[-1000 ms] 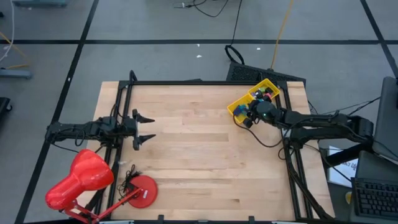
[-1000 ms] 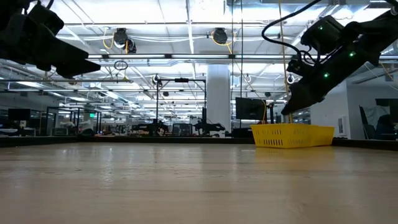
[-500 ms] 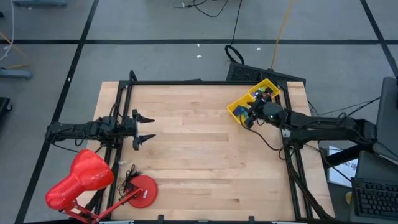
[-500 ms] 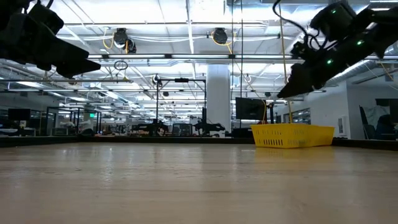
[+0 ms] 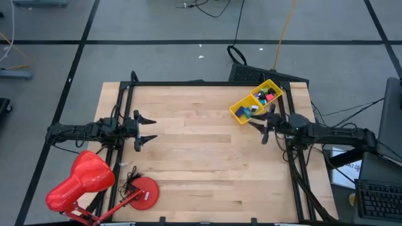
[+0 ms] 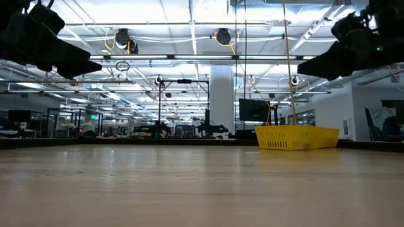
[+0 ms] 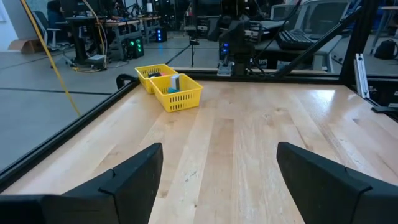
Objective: Pick & Place Office items
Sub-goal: Return to Home Position
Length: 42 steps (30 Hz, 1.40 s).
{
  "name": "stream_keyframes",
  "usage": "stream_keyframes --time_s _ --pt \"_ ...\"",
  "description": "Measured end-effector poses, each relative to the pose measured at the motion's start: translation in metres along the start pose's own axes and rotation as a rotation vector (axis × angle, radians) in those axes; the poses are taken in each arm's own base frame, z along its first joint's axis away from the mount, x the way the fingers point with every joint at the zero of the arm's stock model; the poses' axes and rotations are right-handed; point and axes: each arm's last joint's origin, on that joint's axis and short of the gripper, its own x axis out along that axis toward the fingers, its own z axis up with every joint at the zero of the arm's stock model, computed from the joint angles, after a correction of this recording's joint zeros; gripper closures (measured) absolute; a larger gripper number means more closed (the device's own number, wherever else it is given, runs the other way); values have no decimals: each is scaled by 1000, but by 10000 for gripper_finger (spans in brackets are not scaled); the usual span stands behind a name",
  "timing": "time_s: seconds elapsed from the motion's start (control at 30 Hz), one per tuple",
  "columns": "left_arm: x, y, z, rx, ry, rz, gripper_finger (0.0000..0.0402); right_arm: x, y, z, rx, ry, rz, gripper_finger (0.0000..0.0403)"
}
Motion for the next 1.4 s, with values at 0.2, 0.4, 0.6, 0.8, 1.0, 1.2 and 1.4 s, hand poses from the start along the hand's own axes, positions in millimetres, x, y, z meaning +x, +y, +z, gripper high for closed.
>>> stream_keyframes --time_s 0.2,0.4,0.6,0.8,1.0,1.2,1.4 --pt "0 0 0 0 0 0 82 -9 3 -19 71 -51 26 278" --pt "0 0 0 0 -1 -1 70 -14 12 -21 91 -77 116 281" --pt "0 0 0 0 -1 0 76 -18 25 -23 66 -63 251 277" --pt "0 0 0 0 -1 0 90 -20 30 -26 -23 -41 261 280" --pt "0 0 0 0 -1 0 98 -20 30 -26 -97 -48 264 280" --pt "0 0 0 0 -2 0 91 -21 30 -22 -85 -86 261 283" --pt "1 0 0 1 7 -4 77 -17 31 -21 -85 -86 255 284"
